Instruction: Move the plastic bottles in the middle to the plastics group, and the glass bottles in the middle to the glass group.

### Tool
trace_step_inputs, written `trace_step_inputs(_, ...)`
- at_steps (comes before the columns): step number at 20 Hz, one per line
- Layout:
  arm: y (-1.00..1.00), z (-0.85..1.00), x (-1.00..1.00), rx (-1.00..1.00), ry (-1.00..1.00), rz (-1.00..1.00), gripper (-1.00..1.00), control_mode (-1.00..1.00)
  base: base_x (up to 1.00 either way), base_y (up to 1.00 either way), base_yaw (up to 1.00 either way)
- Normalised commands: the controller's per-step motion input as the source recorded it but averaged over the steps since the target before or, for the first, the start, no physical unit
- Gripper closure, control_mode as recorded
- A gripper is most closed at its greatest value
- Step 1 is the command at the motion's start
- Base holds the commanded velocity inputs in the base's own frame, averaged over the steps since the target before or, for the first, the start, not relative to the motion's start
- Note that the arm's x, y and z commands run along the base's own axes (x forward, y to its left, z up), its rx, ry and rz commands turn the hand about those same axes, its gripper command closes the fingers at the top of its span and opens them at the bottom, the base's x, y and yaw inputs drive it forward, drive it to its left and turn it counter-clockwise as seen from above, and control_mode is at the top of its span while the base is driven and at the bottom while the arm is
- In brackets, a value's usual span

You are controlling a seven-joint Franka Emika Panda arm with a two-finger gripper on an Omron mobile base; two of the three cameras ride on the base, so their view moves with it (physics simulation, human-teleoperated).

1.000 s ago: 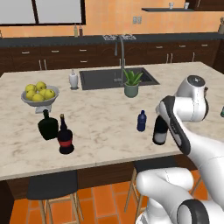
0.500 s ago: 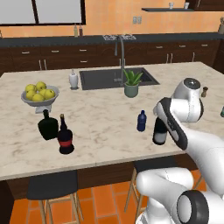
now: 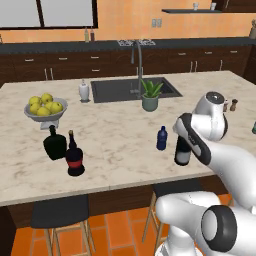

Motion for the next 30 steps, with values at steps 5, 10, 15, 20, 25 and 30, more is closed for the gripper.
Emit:
trace_step_inputs(5,-0.14,-0.14,0.21,0.00,0.02,0.00,-1.00,-1.00,0.00,0.00,0.00)
trace_step_inputs(10,-0.10,-0.11,0.24,0.00,0.06,0.00,-1.00,-1.00,0.00,0.00,0.00)
trace_step_inputs(15,0.00,-0.17,0.21,0.00,0.04,0.00,-1.00,-1.00,0.00,0.00,0.00)
trace_step_inputs(20,0.00,-0.18,0.13,0.00,0.00,0.00,-1.00,-1.00,0.00,0.00,0.00)
trace_step_inputs(25,0.00,-0.15,0.04,0.00,0.00,0.00,-1.00,-1.00,0.00,0.00,0.00)
trace_step_inputs(30,0.00,-0.06,0.00,0.00,0.00,0.00,-1.00,-1.00,0.00,0.00,0.00)
